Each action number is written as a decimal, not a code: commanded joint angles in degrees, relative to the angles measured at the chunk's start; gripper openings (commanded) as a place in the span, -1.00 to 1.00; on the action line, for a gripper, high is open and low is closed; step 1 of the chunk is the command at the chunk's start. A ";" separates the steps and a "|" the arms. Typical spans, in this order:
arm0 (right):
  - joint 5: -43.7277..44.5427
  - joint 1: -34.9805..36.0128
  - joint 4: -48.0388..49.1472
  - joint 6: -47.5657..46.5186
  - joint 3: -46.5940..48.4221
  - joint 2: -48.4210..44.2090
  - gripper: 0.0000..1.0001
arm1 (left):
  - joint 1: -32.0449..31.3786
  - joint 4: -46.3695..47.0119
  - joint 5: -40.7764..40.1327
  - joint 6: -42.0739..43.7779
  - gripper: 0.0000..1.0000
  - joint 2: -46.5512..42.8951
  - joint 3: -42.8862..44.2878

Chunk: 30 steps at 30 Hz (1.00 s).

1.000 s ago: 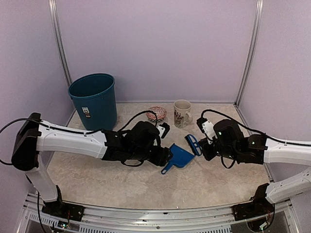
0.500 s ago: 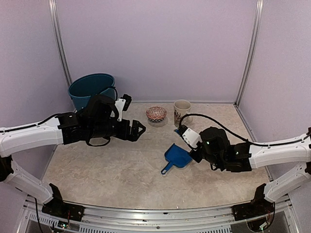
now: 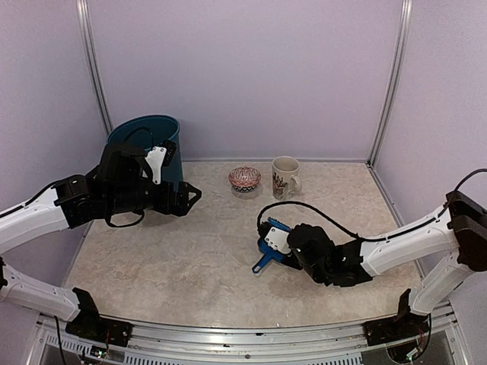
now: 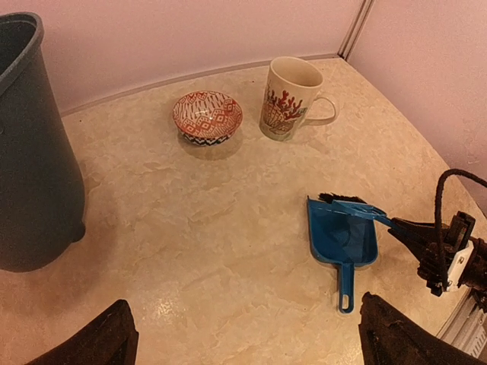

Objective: Sweep away the paper scraps from the table
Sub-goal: Put down the broom in the dustpan.

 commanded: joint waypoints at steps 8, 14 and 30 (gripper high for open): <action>5.64 4.35 -1.25 4.26 0.85 6.06 -1.00 | 1.45 -1.46 -1.32 2.14 0.97 -3.12 -2.84; 6.62 5.64 -2.34 6.09 2.17 9.05 -1.00 | 1.54 -1.24 -1.25 2.57 0.98 -3.25 -2.88; 8.25 11.00 -10.84 13.67 4.72 7.71 -0.13 | 1.80 -0.53 -1.72 3.28 0.98 -2.74 -3.48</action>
